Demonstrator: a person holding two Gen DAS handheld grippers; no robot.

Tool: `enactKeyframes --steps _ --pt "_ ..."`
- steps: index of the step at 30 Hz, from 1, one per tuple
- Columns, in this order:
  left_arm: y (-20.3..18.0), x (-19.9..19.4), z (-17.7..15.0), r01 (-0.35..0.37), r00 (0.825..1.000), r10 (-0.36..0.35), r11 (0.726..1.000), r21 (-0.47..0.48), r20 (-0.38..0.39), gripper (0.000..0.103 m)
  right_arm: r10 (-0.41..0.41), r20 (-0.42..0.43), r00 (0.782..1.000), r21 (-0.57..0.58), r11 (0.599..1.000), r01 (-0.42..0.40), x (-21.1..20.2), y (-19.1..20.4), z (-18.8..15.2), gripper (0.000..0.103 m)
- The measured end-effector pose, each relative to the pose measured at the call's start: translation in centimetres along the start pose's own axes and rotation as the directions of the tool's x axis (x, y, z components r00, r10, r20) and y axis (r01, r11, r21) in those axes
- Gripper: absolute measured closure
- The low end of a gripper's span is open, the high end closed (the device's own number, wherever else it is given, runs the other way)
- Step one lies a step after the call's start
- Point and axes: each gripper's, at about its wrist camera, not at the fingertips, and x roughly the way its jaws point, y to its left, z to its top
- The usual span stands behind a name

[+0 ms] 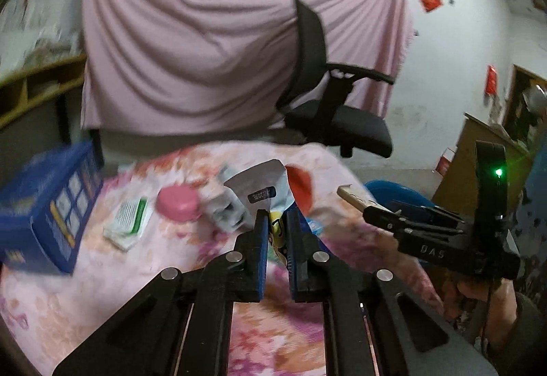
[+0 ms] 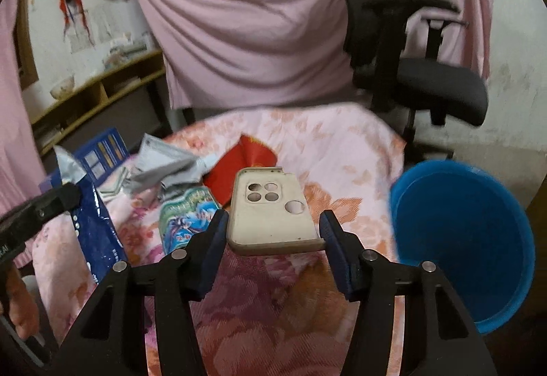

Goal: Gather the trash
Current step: 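Carry both held items over the blue basin and open both tools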

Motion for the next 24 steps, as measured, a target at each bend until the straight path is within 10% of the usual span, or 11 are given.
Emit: enactKeyframes --steps 5,13,19,24 --pt "-3.1 -0.5 1.6 0.006 0.997 -0.011 0.998 0.061 0.08 0.096 -0.066 0.211 0.975 -0.039 0.996 0.076 -4.2 -0.2 -0.3 0.05" --pt "-7.5 2.1 5.4 0.03 0.988 -0.041 0.996 0.079 0.148 0.095 -0.188 0.487 0.853 0.065 0.982 0.18 -9.6 -3.2 0.2 0.05" --pt "-11.0 6.7 7.8 0.099 0.992 -0.099 0.995 0.005 0.075 0.095 -0.298 0.492 0.818 0.167 0.954 0.248 -10.0 -6.4 0.2 0.05" --pt "-12.8 11.2 8.1 0.117 0.993 -0.118 0.992 -0.044 -0.025 0.095 -0.341 0.427 0.838 0.289 0.929 0.231 -9.7 -10.2 0.0 0.05"
